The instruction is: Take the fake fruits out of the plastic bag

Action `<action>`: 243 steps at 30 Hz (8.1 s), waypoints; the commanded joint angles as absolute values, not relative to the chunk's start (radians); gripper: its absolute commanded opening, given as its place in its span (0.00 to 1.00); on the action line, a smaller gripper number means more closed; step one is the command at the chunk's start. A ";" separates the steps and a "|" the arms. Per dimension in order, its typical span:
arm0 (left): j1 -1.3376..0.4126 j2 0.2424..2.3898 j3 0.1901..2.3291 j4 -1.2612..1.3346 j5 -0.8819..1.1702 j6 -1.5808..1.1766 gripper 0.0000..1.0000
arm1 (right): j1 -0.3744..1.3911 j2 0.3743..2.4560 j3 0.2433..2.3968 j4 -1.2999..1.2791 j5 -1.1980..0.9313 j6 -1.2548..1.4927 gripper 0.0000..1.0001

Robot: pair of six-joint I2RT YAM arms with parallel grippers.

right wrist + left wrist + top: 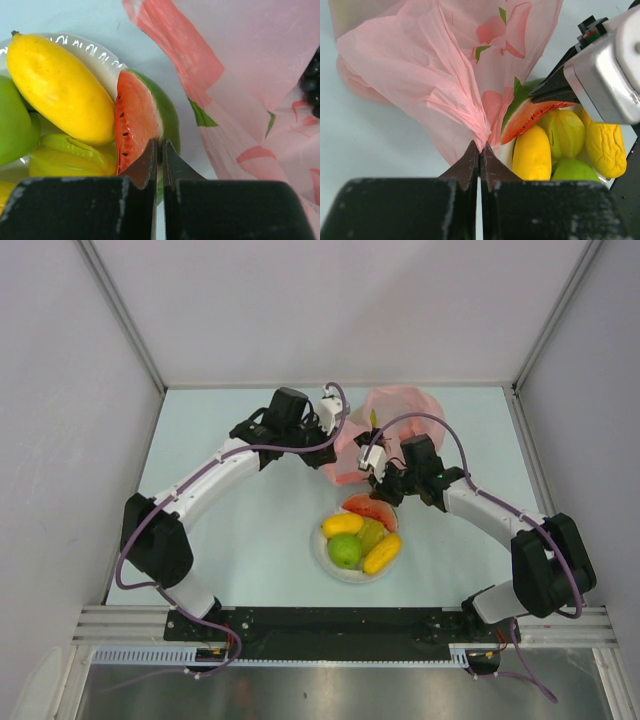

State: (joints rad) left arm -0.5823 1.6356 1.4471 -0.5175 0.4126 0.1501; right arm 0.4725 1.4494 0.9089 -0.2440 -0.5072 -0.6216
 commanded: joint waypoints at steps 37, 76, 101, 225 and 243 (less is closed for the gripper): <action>-0.584 1.592 1.419 -0.489 0.410 0.163 0.00 | 0.381 1.474 0.911 -0.164 -0.574 -0.566 0.00; -0.592 1.618 1.439 -0.508 0.405 0.178 0.00 | 0.362 1.554 0.997 -0.233 -0.781 -0.486 0.50; -0.592 1.513 1.519 -0.561 0.503 0.196 0.00 | 0.336 1.844 1.205 0.396 -0.103 -0.161 0.90; -0.756 1.592 1.572 -0.388 0.189 0.357 0.38 | 0.210 1.614 1.299 0.084 -0.700 0.545 0.31; -0.759 1.680 1.637 -0.390 0.212 0.321 0.23 | 0.210 1.577 1.238 0.115 -0.698 0.557 0.31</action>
